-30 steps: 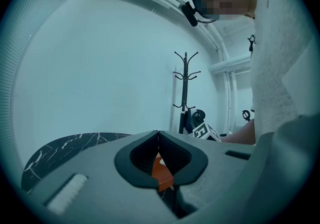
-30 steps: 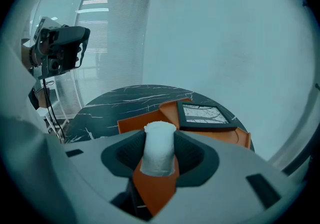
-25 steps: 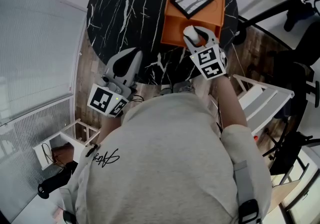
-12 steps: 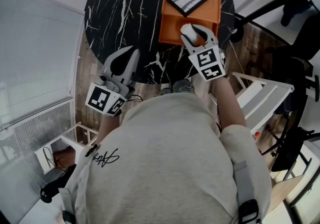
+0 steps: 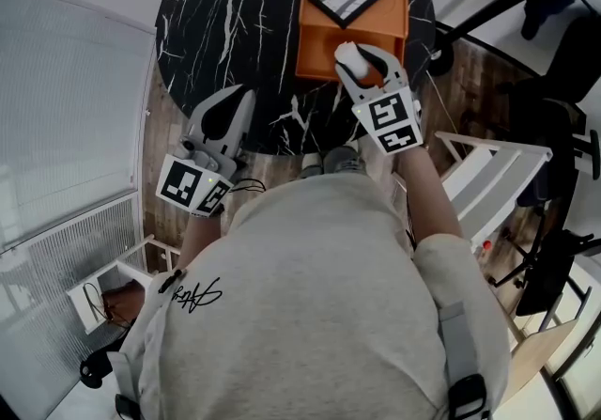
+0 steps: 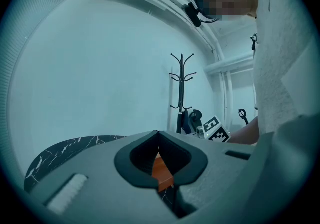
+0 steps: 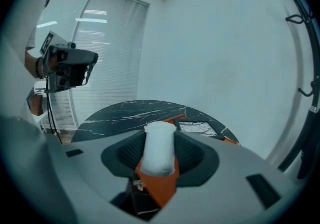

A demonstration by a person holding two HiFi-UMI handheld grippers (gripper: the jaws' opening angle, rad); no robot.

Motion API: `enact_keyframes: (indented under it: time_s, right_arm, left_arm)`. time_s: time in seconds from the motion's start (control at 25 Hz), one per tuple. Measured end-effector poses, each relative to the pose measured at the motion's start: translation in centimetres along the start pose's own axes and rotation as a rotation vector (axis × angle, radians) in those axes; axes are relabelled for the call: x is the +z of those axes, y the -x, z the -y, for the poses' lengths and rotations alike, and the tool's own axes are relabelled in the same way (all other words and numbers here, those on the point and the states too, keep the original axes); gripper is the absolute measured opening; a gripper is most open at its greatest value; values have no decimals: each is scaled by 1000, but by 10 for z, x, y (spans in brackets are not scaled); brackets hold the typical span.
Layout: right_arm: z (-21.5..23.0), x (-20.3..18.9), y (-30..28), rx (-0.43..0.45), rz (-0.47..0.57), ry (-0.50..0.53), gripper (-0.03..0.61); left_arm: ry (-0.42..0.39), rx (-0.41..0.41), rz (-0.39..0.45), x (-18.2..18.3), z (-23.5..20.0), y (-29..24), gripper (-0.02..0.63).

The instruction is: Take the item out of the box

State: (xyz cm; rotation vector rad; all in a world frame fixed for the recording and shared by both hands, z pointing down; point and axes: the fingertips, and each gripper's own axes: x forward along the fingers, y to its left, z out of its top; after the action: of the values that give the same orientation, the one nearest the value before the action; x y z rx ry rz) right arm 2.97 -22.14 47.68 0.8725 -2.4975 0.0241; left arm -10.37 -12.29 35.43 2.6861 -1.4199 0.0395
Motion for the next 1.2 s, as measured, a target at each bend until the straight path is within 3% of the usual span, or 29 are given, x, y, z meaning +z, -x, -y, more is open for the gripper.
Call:
enact_keyframes:
  time_s: [1.2]
  right_arm:
    - [-36,47,34,-110,173,-36,181]
  left_arm:
    - [-19,-84,32,3,-5,27,5]
